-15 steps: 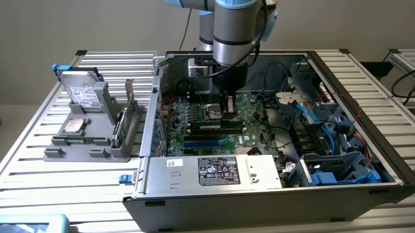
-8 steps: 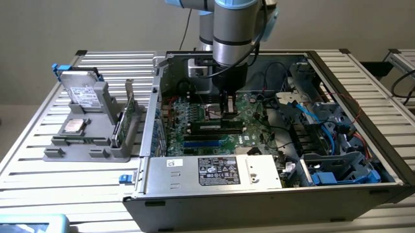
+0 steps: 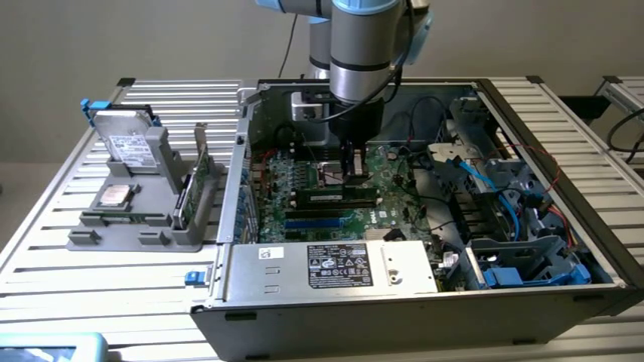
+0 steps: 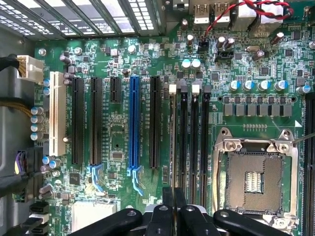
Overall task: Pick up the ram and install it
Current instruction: 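Insert the ram into the slot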
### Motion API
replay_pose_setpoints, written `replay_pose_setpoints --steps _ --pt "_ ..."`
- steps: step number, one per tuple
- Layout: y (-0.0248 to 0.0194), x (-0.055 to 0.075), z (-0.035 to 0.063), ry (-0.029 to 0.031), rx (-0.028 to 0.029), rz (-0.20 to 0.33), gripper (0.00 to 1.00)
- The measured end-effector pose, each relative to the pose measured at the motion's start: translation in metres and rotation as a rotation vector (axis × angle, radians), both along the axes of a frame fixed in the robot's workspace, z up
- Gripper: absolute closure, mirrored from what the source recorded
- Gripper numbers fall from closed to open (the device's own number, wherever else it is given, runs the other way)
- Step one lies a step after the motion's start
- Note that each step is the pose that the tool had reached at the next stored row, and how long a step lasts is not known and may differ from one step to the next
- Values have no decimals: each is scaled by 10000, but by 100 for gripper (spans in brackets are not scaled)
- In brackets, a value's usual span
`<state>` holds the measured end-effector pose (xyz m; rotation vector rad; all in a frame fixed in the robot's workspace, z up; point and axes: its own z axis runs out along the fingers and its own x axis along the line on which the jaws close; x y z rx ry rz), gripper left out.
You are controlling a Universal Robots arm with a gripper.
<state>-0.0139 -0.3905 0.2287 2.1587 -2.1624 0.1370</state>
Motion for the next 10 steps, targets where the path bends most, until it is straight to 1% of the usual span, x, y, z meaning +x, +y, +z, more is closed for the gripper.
replay_pose_setpoints --steps 10 --pt "4 -6 -18 1 -2 56 87"
